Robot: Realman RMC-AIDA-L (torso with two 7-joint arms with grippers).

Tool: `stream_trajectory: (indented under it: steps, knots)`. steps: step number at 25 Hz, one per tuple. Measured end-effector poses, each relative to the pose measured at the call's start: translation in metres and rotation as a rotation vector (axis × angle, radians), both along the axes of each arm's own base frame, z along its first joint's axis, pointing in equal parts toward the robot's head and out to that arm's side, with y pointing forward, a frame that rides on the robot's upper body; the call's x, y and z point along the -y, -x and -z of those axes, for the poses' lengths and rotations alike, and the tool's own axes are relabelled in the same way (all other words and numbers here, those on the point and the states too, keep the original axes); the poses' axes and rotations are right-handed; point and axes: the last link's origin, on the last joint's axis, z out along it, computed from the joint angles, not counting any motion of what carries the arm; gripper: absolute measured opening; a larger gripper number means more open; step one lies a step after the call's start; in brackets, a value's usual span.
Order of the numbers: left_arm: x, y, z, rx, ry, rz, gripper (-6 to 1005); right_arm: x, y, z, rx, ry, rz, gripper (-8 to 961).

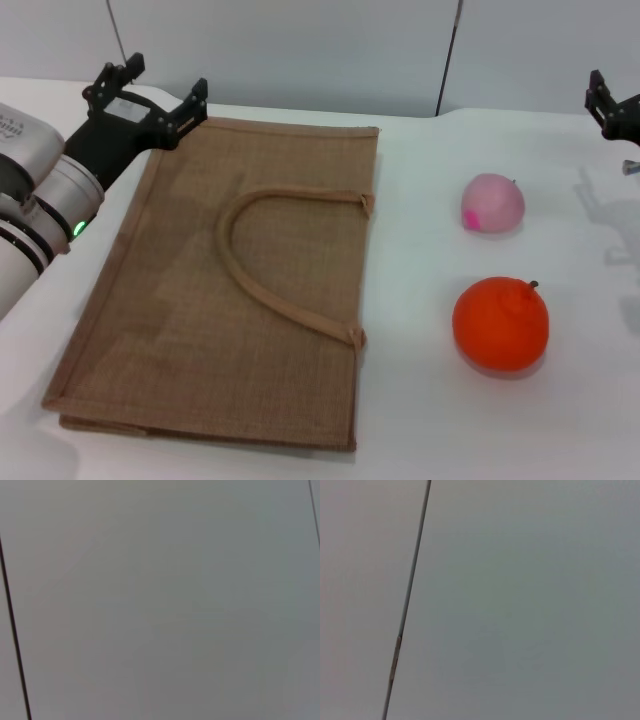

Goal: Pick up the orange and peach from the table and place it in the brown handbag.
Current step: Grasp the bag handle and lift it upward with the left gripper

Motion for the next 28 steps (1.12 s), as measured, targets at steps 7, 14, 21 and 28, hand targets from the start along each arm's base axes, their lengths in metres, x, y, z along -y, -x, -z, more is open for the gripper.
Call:
stream_trajectory:
  steps: [7,14,21,28]
  knots:
    - [0.0006,-0.0023,-0.0041,0.033,-0.020,0.014,879,0.0003,-0.0005,0.0000,0.000,0.000,0.001,711]
    - [0.0007,-0.0013,-0.0025,0.027,-0.018,0.005,879,-0.0001,-0.0009,0.0009,0.002,0.006,0.007,712]
    - [0.0008,0.0011,-0.0045,0.032,-0.025,-0.006,878,-0.0001,-0.0011,0.0010,0.002,0.007,0.009,712]
    - [0.0012,-0.0072,-0.0024,0.086,0.002,0.027,878,0.0009,-0.0044,0.0003,0.009,0.007,0.017,711]
